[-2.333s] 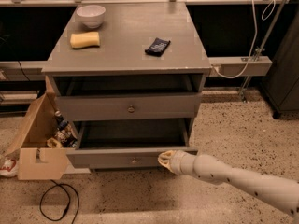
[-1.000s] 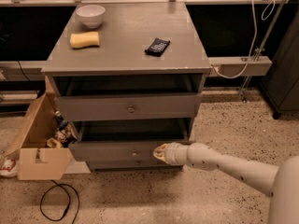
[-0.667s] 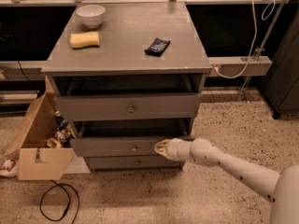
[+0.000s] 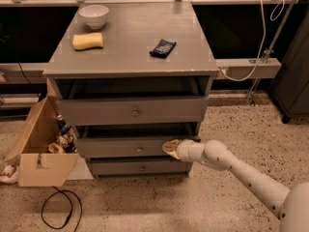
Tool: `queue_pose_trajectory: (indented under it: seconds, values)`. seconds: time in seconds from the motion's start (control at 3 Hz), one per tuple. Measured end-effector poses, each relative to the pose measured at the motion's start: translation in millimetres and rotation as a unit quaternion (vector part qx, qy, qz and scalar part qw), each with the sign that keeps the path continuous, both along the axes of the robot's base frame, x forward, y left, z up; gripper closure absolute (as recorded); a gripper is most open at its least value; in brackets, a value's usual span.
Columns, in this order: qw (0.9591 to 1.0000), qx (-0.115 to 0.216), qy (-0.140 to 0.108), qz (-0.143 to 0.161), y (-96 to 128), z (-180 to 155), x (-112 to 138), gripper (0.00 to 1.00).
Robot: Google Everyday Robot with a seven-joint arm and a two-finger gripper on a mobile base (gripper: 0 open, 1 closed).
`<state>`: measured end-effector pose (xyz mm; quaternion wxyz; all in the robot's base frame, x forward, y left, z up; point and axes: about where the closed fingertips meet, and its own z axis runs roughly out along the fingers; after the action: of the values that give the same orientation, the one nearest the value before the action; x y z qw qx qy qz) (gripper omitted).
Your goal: Close middle drawer
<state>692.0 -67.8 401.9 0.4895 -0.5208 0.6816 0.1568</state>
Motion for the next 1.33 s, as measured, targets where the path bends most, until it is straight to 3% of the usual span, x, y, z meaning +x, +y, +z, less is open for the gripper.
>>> queue_pose_trajectory:
  seconds: [1.33]
  values:
    - [0.9967, 0.076, -0.004, -0.027, -24, 1, -3, 1.00]
